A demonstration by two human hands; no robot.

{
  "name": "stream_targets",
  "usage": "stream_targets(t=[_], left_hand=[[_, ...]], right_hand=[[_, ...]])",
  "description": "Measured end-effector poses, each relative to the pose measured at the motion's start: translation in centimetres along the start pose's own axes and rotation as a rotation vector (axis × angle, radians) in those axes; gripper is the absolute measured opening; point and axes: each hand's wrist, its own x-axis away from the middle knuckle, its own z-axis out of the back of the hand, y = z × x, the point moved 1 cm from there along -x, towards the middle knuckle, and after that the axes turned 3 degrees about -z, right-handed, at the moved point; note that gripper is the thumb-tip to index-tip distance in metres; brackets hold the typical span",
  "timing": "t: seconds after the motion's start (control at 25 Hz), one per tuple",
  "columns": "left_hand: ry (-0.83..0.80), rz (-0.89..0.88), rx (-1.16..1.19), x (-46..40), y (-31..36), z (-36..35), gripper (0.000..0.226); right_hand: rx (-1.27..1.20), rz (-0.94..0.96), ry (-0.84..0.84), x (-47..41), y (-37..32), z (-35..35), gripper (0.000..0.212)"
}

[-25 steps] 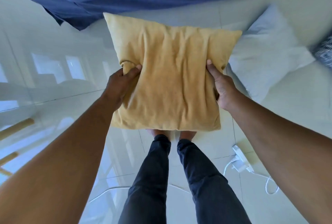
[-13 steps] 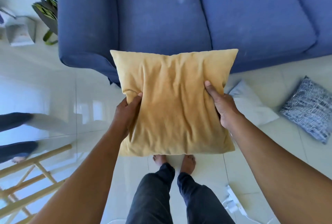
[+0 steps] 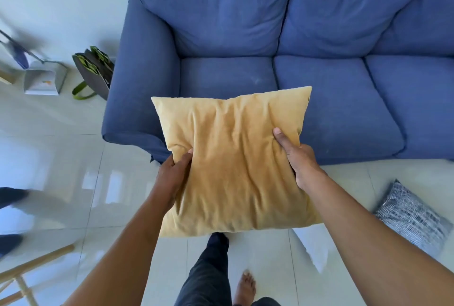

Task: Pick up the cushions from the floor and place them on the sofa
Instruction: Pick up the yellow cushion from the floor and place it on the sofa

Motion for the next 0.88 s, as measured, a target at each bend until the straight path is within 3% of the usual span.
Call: stream_targets(t=[0.08, 0.24, 0.44, 0.6, 0.76, 0.88], left_hand=[[-0.013, 0.005, 0.006, -1.8, 1.2, 0.2, 0.057], [-0.061, 0.017, -0.001, -6.0, 4.9, 0.4, 0.060], [-0.093, 0.007, -0.015, -11.1, 10.0, -0.6, 0.031], [-0.087, -0.001, -0.052, -15.2, 14.2, -2.5, 0.049], [-0.054, 0.028, -0.051, -18.7, 18.0, -4.3, 0.037], [-0.028, 0.055, -0.075, -22.2, 20.6, -6.1, 0.045]], right_hand=[[0.027, -0.010, 0.015, -1.1, -1.9, -1.1, 0.090], [0.031, -0.018, 0.049, -3.8, -5.9, -3.3, 0.085], [-0.010, -0.030, 0.062, -7.3, -10.4, -4.7, 0.087], [-0.049, -0.031, 0.060, -11.5, -14.4, -5.3, 0.081], [-0.080, -0.065, 0.026, -15.5, -18.3, -6.3, 0.070], [-0.086, -0.088, 0.023, -19.2, -21.0, -6.9, 0.066]])
